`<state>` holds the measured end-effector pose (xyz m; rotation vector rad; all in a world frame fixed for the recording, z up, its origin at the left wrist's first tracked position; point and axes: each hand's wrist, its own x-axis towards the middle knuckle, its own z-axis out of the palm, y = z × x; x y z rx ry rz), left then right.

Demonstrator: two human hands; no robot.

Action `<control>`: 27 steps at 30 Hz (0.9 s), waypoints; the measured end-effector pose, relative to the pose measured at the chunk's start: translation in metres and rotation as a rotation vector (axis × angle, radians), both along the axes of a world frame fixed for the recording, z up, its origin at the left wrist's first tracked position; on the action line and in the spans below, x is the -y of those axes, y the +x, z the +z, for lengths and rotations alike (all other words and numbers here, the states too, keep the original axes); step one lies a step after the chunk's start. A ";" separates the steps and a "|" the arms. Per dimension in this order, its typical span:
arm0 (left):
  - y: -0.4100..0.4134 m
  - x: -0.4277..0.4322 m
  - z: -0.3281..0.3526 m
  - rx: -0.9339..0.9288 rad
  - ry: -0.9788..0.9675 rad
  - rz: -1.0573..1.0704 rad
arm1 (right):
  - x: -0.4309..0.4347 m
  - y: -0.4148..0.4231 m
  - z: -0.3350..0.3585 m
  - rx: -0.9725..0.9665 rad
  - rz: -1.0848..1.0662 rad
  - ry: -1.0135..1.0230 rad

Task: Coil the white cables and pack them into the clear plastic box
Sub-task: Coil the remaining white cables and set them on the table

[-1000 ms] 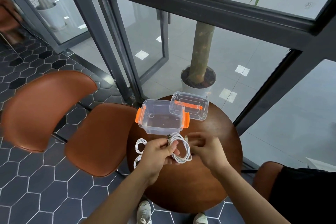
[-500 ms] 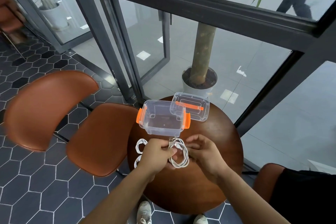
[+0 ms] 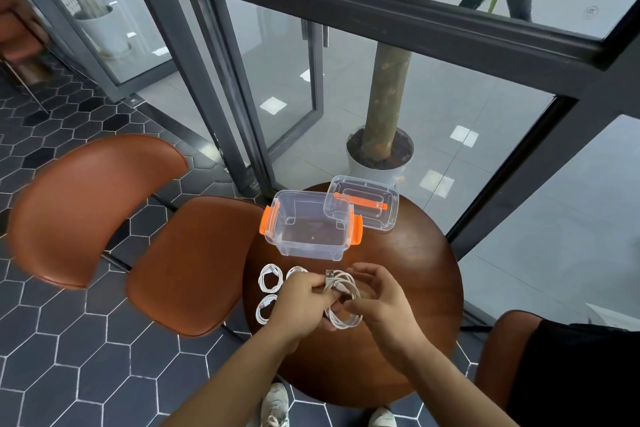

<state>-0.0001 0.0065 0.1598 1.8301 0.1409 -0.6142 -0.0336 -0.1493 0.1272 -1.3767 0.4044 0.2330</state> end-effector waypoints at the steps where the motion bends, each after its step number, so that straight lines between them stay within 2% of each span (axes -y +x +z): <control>1: -0.001 -0.001 0.000 -0.020 -0.033 0.016 | 0.001 0.000 0.001 -0.001 0.035 -0.081; 4: -0.005 -0.003 0.000 -0.059 -0.061 0.049 | 0.003 -0.001 0.001 0.029 0.091 -0.452; 6: -0.006 -0.003 -0.001 -0.065 -0.057 0.047 | 0.003 -0.002 -0.001 0.053 0.055 -0.544; 9: -0.006 -0.003 -0.001 -0.041 -0.003 0.000 | -0.003 -0.002 -0.001 -0.020 -0.022 -0.444; 12: -0.001 -0.002 -0.001 0.031 0.149 -0.090 | -0.010 0.001 -0.003 -0.107 -0.122 -0.256; 14: 0.001 -0.002 0.002 0.077 0.211 -0.113 | -0.013 0.001 -0.005 -0.112 -0.149 -0.209; 19: 0.000 -0.005 0.001 0.095 0.283 -0.167 | -0.013 -0.002 -0.003 0.086 0.056 -0.624; 24: -0.002 -0.003 0.005 0.020 0.093 -0.064 | -0.010 -0.004 -0.006 0.129 0.114 -0.606; 27: -0.004 -0.002 0.004 0.001 0.053 -0.049 | -0.008 -0.004 -0.005 0.113 0.101 -0.591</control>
